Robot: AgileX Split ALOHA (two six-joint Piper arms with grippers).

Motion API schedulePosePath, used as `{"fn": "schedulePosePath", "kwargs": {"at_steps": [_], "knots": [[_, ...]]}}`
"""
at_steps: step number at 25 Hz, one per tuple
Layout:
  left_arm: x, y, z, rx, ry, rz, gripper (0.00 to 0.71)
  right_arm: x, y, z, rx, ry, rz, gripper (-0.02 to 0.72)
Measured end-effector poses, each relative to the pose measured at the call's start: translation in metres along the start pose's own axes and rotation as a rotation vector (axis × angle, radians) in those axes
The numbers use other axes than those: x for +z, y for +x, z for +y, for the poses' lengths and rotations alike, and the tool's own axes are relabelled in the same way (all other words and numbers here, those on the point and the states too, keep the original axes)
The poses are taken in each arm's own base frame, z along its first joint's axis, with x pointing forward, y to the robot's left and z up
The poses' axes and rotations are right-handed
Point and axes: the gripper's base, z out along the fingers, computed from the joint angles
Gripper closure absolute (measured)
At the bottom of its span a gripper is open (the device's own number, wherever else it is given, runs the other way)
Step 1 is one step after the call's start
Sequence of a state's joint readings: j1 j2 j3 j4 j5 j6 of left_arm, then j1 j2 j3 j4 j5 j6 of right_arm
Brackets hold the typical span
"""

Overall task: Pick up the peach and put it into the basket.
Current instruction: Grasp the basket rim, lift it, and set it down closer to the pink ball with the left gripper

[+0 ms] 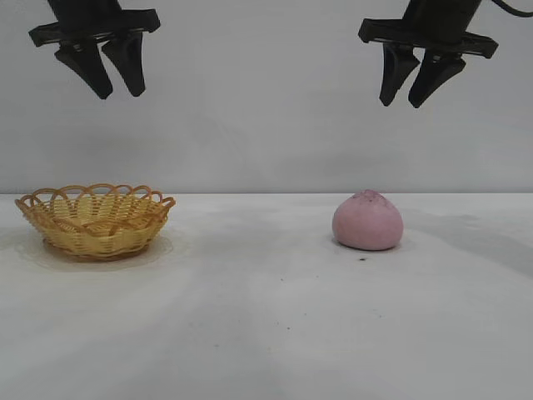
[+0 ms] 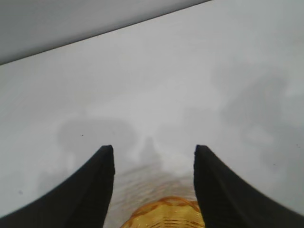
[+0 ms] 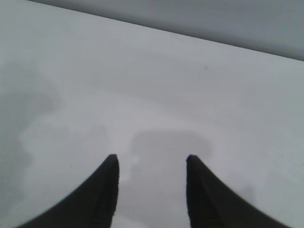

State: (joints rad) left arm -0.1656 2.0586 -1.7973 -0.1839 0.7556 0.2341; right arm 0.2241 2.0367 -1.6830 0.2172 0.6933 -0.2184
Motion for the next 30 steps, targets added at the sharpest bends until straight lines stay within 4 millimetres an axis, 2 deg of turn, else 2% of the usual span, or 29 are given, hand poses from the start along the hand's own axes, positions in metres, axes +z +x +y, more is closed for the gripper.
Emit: {"fn": "schedulePosePath", "kwargs": {"at_steps": [12,17,24,30], "knots": [[0.0,0.001,0.0,0.006,-0.002,0.013,0.329,0.0,0.0,0.0,0.0,-0.001,0.005,0.382],[0.003,0.015,0.006,0.084,-0.056,0.161,0.329,0.0,0.002,0.001,0.0,-0.006,0.025,0.382],[0.041,0.048,0.011,0.139,-0.043,0.409,0.329,0.0,0.003,0.001,0.0,-0.008,0.035,0.382],[0.067,0.064,0.013,0.163,-0.025,0.481,0.329,0.0,0.003,0.001,0.0,-0.008,0.037,0.382]]}}
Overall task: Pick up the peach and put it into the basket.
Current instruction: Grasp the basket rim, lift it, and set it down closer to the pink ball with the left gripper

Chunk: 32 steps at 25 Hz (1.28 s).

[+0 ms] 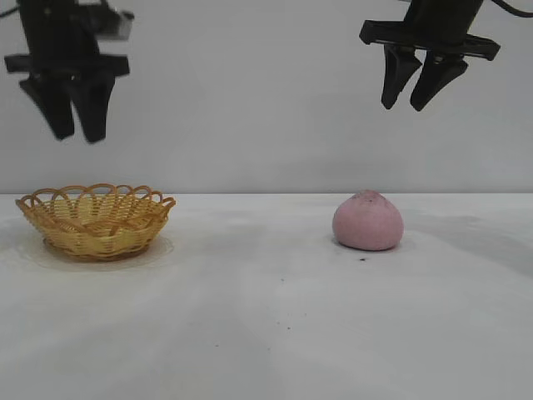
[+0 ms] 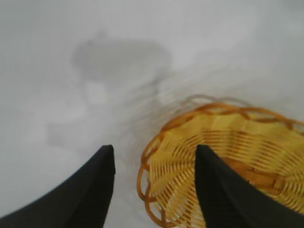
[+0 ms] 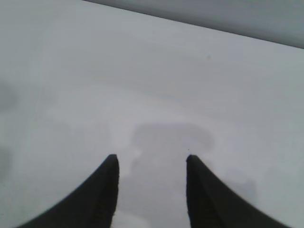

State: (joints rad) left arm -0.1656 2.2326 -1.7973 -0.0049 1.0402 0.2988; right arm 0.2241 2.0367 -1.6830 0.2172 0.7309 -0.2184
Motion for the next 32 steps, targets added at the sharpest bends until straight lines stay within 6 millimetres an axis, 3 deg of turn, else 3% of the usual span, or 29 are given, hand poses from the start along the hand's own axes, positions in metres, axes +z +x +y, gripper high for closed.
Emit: {"fn": "schedulePosePath", "kwargs": {"at_steps": [3,7,8,13,15,16,21,27,30,31,32], "knots": [[0.013,0.002,0.004,-0.01,0.008,0.025,0.329,0.0,0.0,0.0,-0.002,0.0,0.0,0.382],[0.024,0.007,0.01,-0.046,0.041,0.055,0.595,0.0,0.0,0.0,-0.005,0.0,0.0,0.382],[0.022,0.007,0.01,-0.052,0.051,0.051,0.631,0.0,0.0,0.0,-0.005,0.0,0.0,0.382],[0.02,0.006,0.002,-0.195,0.149,0.056,0.631,0.0,0.0,0.0,-0.005,0.0,0.0,0.382],[0.019,0.002,-0.006,-0.279,0.233,0.036,0.658,0.0,0.0,0.0,-0.005,0.0,0.002,0.382],[0.018,0.0,-0.009,-0.32,0.276,0.025,0.71,0.0,0.0,0.0,-0.005,-0.001,0.005,0.382],[0.015,-0.006,-0.029,-0.469,0.36,-0.042,0.71,0.0,0.001,0.0,-0.004,-0.004,0.011,0.382],[0.016,0.018,-0.069,-0.596,0.406,-0.116,0.71,0.0,0.001,0.001,0.008,-0.014,0.008,0.382],[0.027,0.039,-0.077,-0.625,0.441,-0.088,0.71,0.0,0.001,0.001,0.009,-0.015,0.008,0.382],[0.028,0.042,-0.078,-0.628,0.444,-0.086,0.658,0.0,0.001,0.001,0.009,-0.015,0.008,0.382],[0.029,0.045,-0.079,-0.628,0.447,-0.085,0.658,0.0,0.001,0.001,0.009,-0.015,0.008,0.382]]}}
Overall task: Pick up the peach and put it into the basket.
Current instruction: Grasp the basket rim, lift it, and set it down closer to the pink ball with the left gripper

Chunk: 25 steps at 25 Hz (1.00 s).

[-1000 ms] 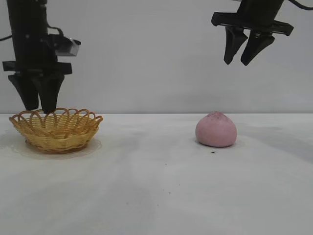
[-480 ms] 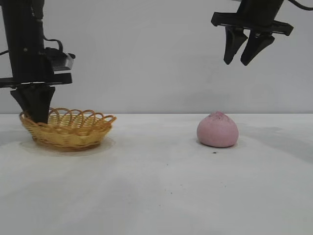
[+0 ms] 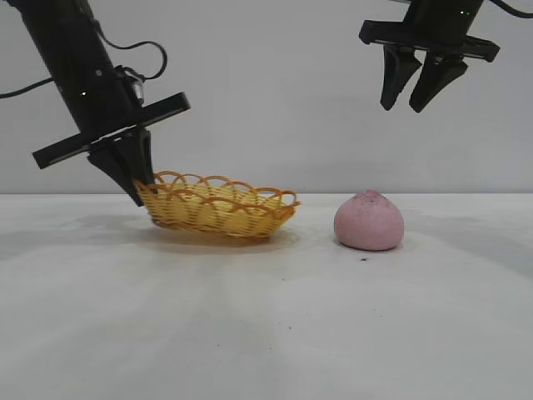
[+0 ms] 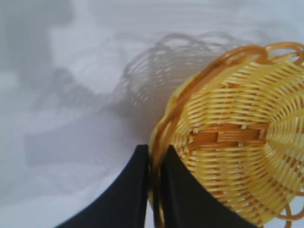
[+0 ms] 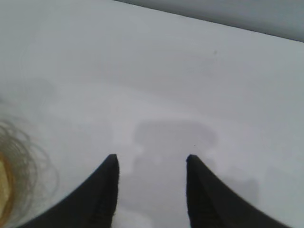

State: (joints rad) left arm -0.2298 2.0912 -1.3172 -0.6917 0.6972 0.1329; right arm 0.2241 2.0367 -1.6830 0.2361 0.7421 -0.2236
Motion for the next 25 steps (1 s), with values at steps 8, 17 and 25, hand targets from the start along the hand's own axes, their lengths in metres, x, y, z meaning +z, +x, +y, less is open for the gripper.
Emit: {"fn": "schedulePosePath", "kwargs": {"at_steps": [8,17,25], "knots": [[-0.026,0.004,-0.007,0.141,-0.038,-0.026,0.308,0.0,0.0,0.0,0.001,-0.001,0.0,0.382],[-0.082,-0.006,-0.015,0.494,-0.252,-0.138,0.24,0.0,0.0,0.001,0.005,-0.006,0.001,0.382],[-0.098,-0.021,-0.006,0.533,-0.412,-0.2,0.24,0.0,0.0,0.001,0.009,-0.011,0.002,0.382]]}}
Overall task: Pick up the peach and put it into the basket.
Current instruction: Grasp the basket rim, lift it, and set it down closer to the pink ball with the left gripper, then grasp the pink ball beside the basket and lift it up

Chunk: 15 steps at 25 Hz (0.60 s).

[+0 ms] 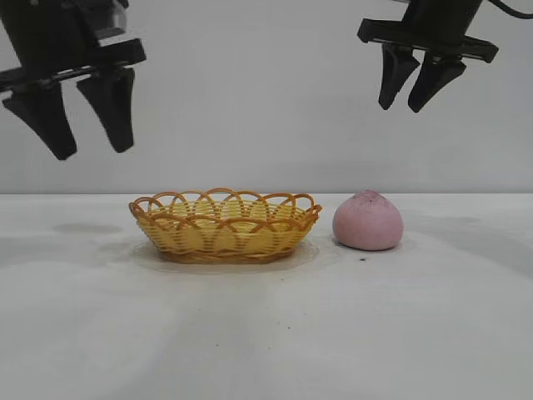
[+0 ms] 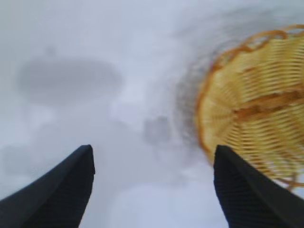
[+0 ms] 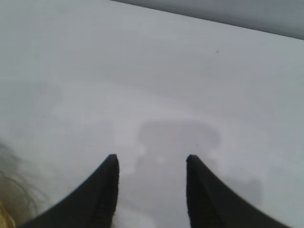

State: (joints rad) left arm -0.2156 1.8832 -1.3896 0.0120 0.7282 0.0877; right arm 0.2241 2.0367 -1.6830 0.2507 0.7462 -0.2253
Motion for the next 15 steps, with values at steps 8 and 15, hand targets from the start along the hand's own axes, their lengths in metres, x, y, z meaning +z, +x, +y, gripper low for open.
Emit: {"fn": "schedulePosePath", "kwargs": {"at_steps": [8,15], "knots": [[-0.003,0.017,0.077,-0.187,-0.133,0.048,0.24,0.0,0.0,0.0,0.001,-0.001,0.0,0.382],[-0.038,0.021,0.074,-0.237,-0.141,-0.044,0.24,0.0,0.001,0.0,0.001,-0.004,0.012,0.382]]}}
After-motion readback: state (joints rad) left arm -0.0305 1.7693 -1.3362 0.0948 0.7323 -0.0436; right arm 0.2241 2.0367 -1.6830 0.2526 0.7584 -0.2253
